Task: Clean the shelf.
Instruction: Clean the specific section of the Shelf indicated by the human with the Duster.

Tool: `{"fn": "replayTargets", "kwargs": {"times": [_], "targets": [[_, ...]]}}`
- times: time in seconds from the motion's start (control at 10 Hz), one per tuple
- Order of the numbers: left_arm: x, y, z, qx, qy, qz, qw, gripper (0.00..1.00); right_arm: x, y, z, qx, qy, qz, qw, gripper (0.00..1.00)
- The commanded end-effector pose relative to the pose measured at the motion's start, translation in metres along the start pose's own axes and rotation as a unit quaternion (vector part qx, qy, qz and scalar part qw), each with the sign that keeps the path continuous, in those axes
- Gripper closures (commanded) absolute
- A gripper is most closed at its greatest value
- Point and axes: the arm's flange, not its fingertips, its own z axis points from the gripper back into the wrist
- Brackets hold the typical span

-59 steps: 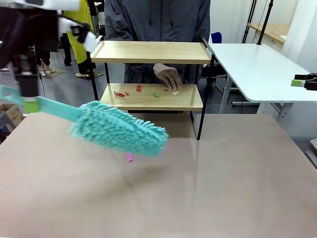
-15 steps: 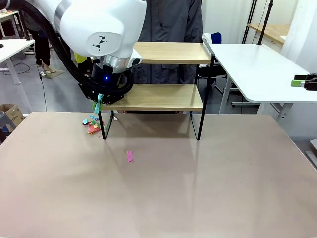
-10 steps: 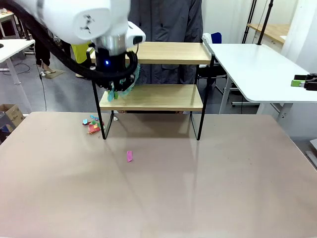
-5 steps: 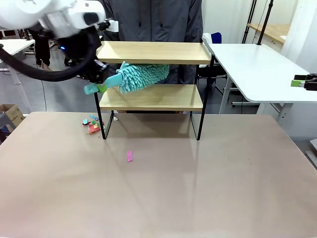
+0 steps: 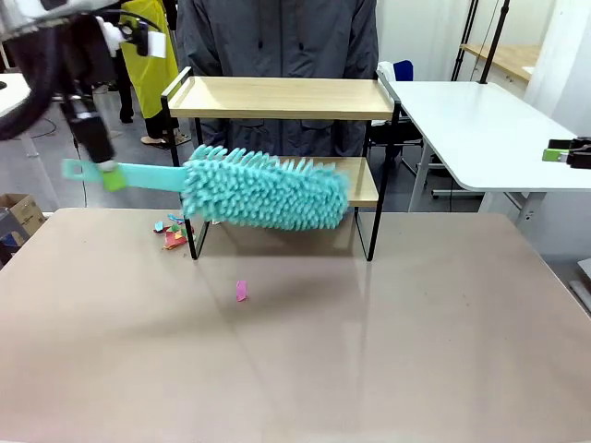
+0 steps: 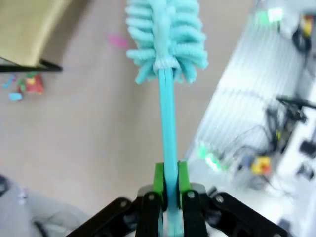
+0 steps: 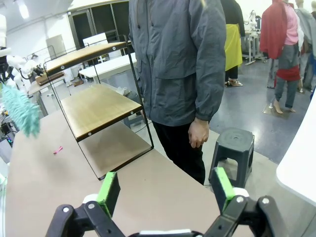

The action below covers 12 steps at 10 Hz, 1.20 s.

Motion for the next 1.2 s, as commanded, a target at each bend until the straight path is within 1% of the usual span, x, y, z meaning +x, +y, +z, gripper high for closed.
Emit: {"fn": "replayTargets", "kwargs": {"times": [0.0, 0.1, 0.2, 0.3, 0.4, 0.5, 0.6, 1.1], "targets": [[-0.009, 0.004, 0.029, 0.006, 0.098, -0.072, 0.993, 0.87, 0.002, 0.002, -0.001, 0.001, 0.005, 0.003, 1.0, 0.0], [-0.013, -0.001, 0.038, 0.027, 0.129, -0.113, 0.985, 0.87, 0.002, 0.002, -0.001, 0.001, 0.005, 0.003, 1.0, 0.0], [-0.009, -0.006, 0.041, 0.037, 0.171, -0.126, 0.977, 0.87, 0.002, 0.002, -0.001, 0.001, 0.005, 0.003, 1.0, 0.0], [-0.001, -0.007, 0.04, 0.04, 0.2, -0.133, 0.97, 0.87, 0.002, 0.002, -0.001, 0.001, 0.005, 0.003, 1.0, 0.0], [0.007, -0.006, 0.034, 0.04, 0.215, -0.132, 0.967, 0.87, 0.002, 0.002, -0.001, 0.001, 0.005, 0.003, 1.0, 0.0], [0.017, -0.002, 0.023, 0.057, 0.229, -0.115, 0.965, 0.87, 0.002, 0.002, -0.001, 0.001, 0.005, 0.003, 1.0, 0.0], [-0.001, -0.012, 0.033, 0.029, 0.197, -0.12, 0.973, 0.87, 0.002, 0.002, -0.001, 0.001, 0.005, 0.003, 1.0, 0.0], [-0.001, -0.012, 0.033, 0.029, 0.197, -0.12, 0.973, 0.87, 0.002, 0.002, -0.001, 0.001, 0.005, 0.003, 1.0, 0.0]]}}
